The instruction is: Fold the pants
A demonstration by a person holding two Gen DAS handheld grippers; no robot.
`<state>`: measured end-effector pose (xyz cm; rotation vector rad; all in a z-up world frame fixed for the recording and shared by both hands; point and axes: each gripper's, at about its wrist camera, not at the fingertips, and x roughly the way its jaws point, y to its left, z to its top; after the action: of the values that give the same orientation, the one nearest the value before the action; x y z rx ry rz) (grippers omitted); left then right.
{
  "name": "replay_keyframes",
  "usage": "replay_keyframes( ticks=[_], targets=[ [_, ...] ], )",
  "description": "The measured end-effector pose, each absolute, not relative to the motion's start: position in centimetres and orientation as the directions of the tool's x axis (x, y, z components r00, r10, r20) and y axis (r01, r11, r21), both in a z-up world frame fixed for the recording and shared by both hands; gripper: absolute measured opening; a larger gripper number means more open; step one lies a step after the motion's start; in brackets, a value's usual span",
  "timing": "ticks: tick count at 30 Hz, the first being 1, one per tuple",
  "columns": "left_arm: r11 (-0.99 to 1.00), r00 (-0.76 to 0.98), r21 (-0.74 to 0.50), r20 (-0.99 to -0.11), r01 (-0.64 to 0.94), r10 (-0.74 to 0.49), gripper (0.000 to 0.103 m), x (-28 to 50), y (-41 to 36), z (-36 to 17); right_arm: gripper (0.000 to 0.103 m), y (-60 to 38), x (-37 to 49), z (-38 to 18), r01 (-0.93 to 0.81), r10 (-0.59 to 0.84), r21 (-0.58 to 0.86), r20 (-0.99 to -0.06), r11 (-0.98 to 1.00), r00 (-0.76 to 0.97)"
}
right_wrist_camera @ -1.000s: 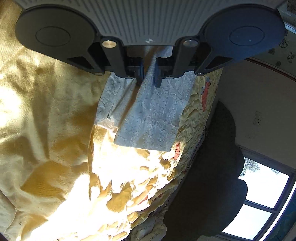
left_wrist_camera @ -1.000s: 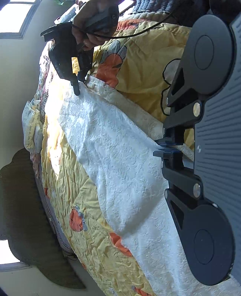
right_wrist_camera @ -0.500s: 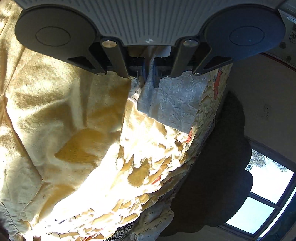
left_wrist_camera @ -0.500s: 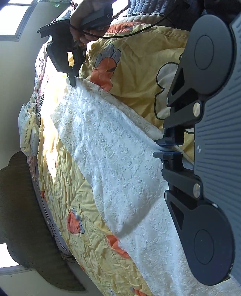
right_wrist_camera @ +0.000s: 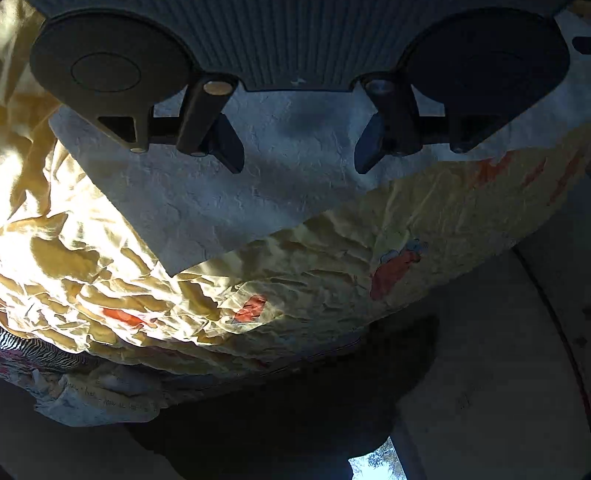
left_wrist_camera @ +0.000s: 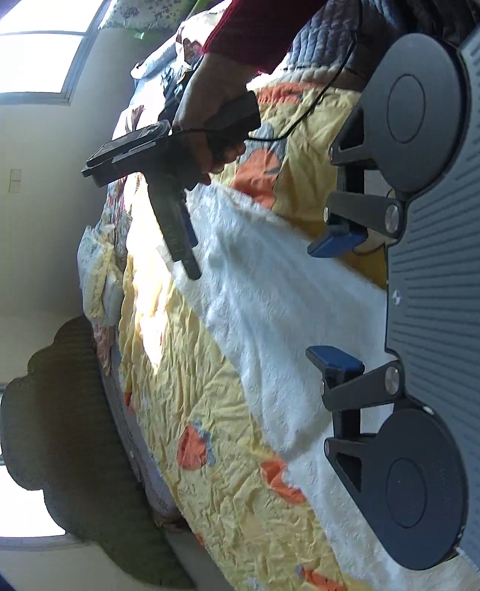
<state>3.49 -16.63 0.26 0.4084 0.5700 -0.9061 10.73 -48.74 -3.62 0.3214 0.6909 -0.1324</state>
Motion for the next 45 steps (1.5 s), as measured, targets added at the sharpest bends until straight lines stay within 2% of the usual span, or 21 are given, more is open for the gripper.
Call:
replay_keyframes(
  ticks=[2, 4, 7, 8, 10, 13, 15, 16, 19, 21, 24, 25, 26, 28, 30, 34, 37, 39, 42, 45],
  targets=[
    [0.649, 0.591, 0.161, -0.610, 0.744, -0.527, 0.072, 5.3, -16.3, 0.0, 0.066, -48.4, 13.3, -4.8, 0.224, -0.057, 0.154, -0.691, 0.962, 0.720],
    [0.702, 0.619, 0.175, -0.646, 0.690, -0.447, 0.073, 7.7, -15.7, -1.0, 0.065, -49.2, 15.0, -5.4, 0.254, -0.110, 0.100, -0.709, 0.962, 0.697],
    [0.788, 0.654, 0.227, -0.706, 0.572, -0.272, 0.070, 11.2, -14.2, -3.2, 0.066, -49.7, 14.6, -3.9, 0.346, -0.179, 0.102, -0.704, 0.933, 0.687],
    [0.805, 0.675, 0.254, -0.701, 0.536, -0.228, 0.065, 11.5, -13.7, -3.4, 0.066, -49.1, 13.9, -3.3, 0.325, -0.158, 0.122, -0.683, 0.938, 0.713],
    [0.823, 0.697, 0.248, -0.681, 0.511, -0.227, 0.066, 11.6, -12.9, -3.3, 0.067, -46.2, 11.8, -1.9, 0.170, -0.026, 0.165, -0.640, 0.972, 0.768],
    [0.811, 0.666, 0.218, -0.700, 0.543, -0.258, 0.067, 11.7, -13.2, -3.8, 0.067, -41.6, 10.7, -2.2, -0.008, 0.097, 0.137, -0.660, 0.991, 0.745],
    [0.794, 0.660, 0.244, -0.710, 0.557, -0.245, 0.068, 11.6, -14.1, -5.0, 0.068, -40.3, 11.1, -3.7, -0.030, 0.060, 0.055, -0.700, 0.998, 0.711],
    [0.796, 0.670, 0.262, -0.706, 0.546, -0.227, 0.068, 11.5, -14.3, -5.3, 0.067, -40.2, 11.5, -4.6, 0.000, -0.006, -0.008, -0.720, 1.000, 0.694],
    [0.803, 0.688, 0.249, -0.680, 0.541, -0.252, 0.068, 10.4, -14.8, -4.7, 0.073, -41.4, 10.9, -3.7, 0.138, -0.148, -0.069, -0.686, 0.988, 0.712],
    [0.793, 0.680, 0.224, -0.671, 0.567, -0.296, 0.076, 9.4, -14.8, -4.2, 0.073, -41.4, 9.5, -2.1, 0.097, -0.071, 0.004, -0.652, 0.995, 0.755],
    [0.775, 0.673, 0.234, -0.674, 0.587, -0.306, 0.079, 8.3, -14.8, -4.6, 0.073, -39.9, 8.2, -1.8, -0.067, 0.155, 0.158, -0.655, 0.985, 0.739],
    [0.772, 0.666, 0.240, -0.686, 0.589, -0.295, 0.079, 8.1, -14.7, -5.2, 0.073, -38.9, 8.1, -2.4, -0.108, 0.189, 0.161, -0.672, 0.981, 0.716],
    [0.775, 0.661, 0.237, -0.693, 0.586, -0.288, 0.079, 8.0, -14.5, -5.7, 0.073, -37.8, 8.1, -3.2, -0.130, 0.180, 0.124, -0.698, 0.984, 0.693],
    [0.792, 0.663, 0.211, -0.688, 0.573, -0.296, 0.078, 7.5, -13.6, -5.7, 0.073, -36.3, 8.3, -4.9, -0.098, 0.068, 0.001, -0.721, 0.995, 0.690],
    [0.808, 0.674, 0.192, -0.673, 0.556, -0.304, 0.077, 6.9, -12.2, -4.9, 0.076, -35.8, 8.0, -4.3, -0.042, 0.042, 0.017, -0.696, 0.999, 0.717],
    [0.881, 0.766, 0.220, -0.607, 0.419, -0.212, 0.078, 5.8, -8.4, -3.4, 0.076, -31.9, 7.3, -2.2, -0.195, 0.202, 0.081, -0.619, 0.978, 0.759],
    [0.936, 0.793, 0.194, -0.597, 0.294, -0.125, 0.078, 6.1, -4.0, -3.2, 0.075, -27.3, 7.8, -2.3, -0.356, 0.305, 0.048, -0.628, 0.933, 0.716],
    [0.958, 0.769, 0.193, -0.638, 0.214, -0.043, 0.076, 7.0, -0.7, -4.1, 0.075, -24.6, 8.5, -3.1, -0.427, 0.341, 0.041, -0.673, 0.903, 0.656],
    [0.977, 0.766, 0.190, -0.641, 0.092, 0.052, 0.074, 6.5, 4.3, -4.0, 0.075, -20.5, 7.7, -2.3, -0.485, 0.317, -0.097, -0.645, 0.869, 0.696],
    [0.990, 0.782, 0.126, -0.610, -0.063, 0.127, 0.076, 4.9, 10.0, -1.9, 0.075, -15.8, 6.7, -0.6, -0.599, 0.420, -0.159, -0.573, 0.785, 0.703]
  ],
)
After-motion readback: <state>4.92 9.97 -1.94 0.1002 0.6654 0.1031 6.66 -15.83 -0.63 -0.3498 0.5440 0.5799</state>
